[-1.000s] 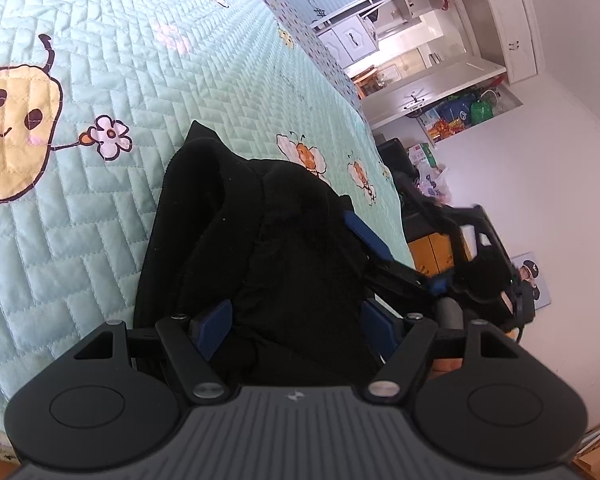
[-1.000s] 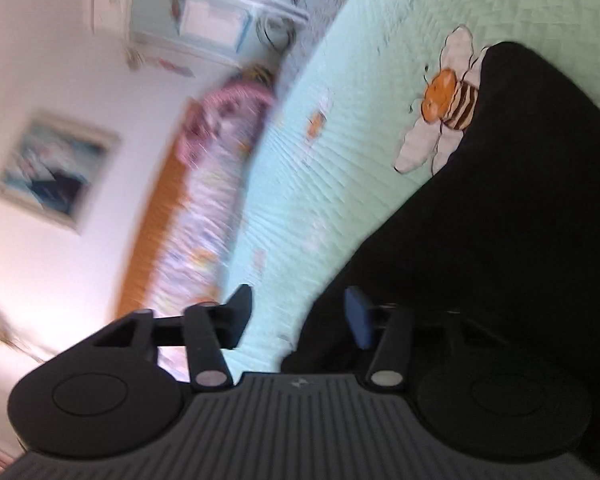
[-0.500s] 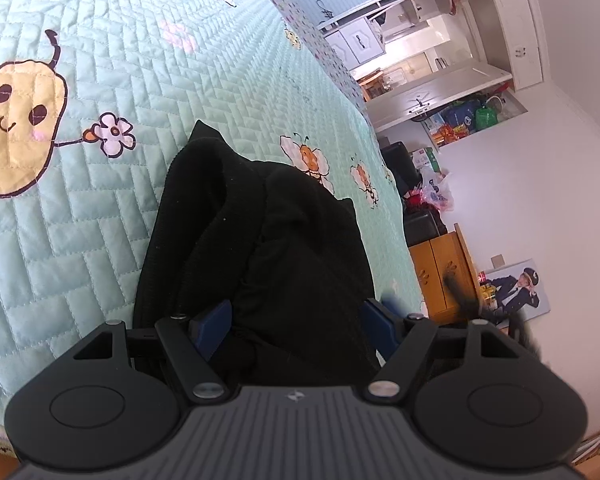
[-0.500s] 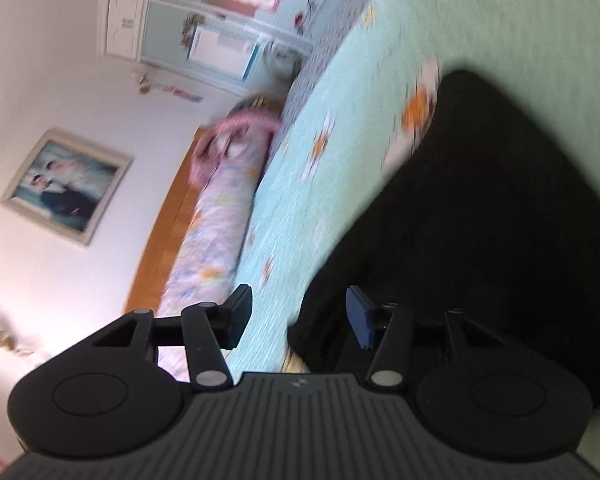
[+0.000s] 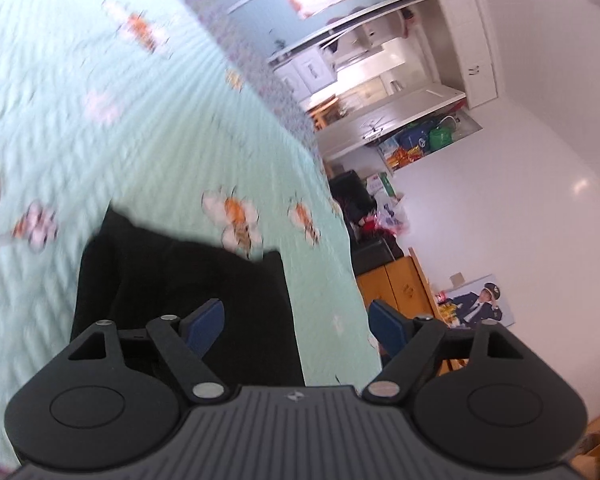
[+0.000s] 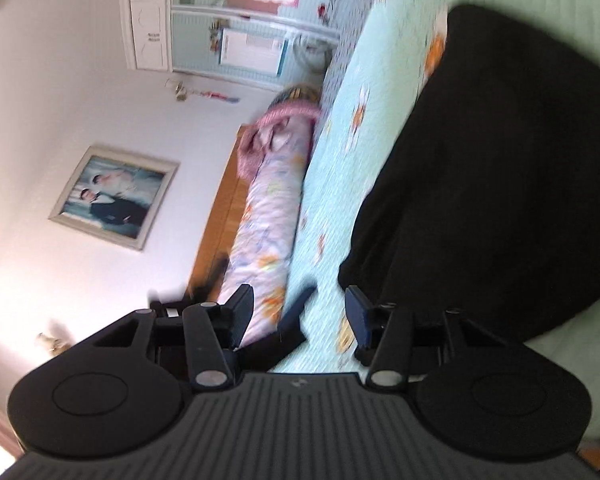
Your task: Fold clothes
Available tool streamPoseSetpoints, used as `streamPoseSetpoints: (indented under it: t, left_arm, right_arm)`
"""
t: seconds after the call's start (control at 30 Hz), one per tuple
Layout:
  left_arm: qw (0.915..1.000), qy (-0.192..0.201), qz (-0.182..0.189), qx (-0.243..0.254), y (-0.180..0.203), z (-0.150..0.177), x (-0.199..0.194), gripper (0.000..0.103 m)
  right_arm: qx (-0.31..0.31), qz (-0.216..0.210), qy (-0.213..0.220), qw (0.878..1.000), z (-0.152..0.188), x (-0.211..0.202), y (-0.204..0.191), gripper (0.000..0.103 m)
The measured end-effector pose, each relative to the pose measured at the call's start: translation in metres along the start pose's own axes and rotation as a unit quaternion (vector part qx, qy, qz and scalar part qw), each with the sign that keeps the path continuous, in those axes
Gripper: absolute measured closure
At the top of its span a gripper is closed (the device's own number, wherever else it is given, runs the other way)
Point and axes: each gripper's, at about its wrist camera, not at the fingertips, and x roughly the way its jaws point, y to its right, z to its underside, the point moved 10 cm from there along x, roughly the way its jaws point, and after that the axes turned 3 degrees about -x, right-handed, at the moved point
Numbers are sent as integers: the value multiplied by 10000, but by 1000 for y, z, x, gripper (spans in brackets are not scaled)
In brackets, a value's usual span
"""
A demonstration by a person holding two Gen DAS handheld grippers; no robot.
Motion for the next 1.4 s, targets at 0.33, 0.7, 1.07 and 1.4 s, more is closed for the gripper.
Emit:
streamPoseSetpoints:
  t: [0.33, 0.7, 1.07, 1.4]
  left_arm:
    - [9978, -113, -627, -168, -47, -15, 37, 19]
    - [9955, -195, -925, 98, -57, -19, 46, 17]
    - [9984, 449, -335, 39, -17, -30, 14, 16]
    - [9950, 416, -805, 418, -45, 3, 34, 21]
  right_arm:
    - [53, 463, -677, 9966, 57, 10, 35, 51]
    - [-110, 446, -1118, 9927, 74, 29, 34, 57]
    - [-17, -62, 189, 9998, -9, -55, -1, 49]
    - [166, 926, 730, 9929, -119, -28, 41, 45]
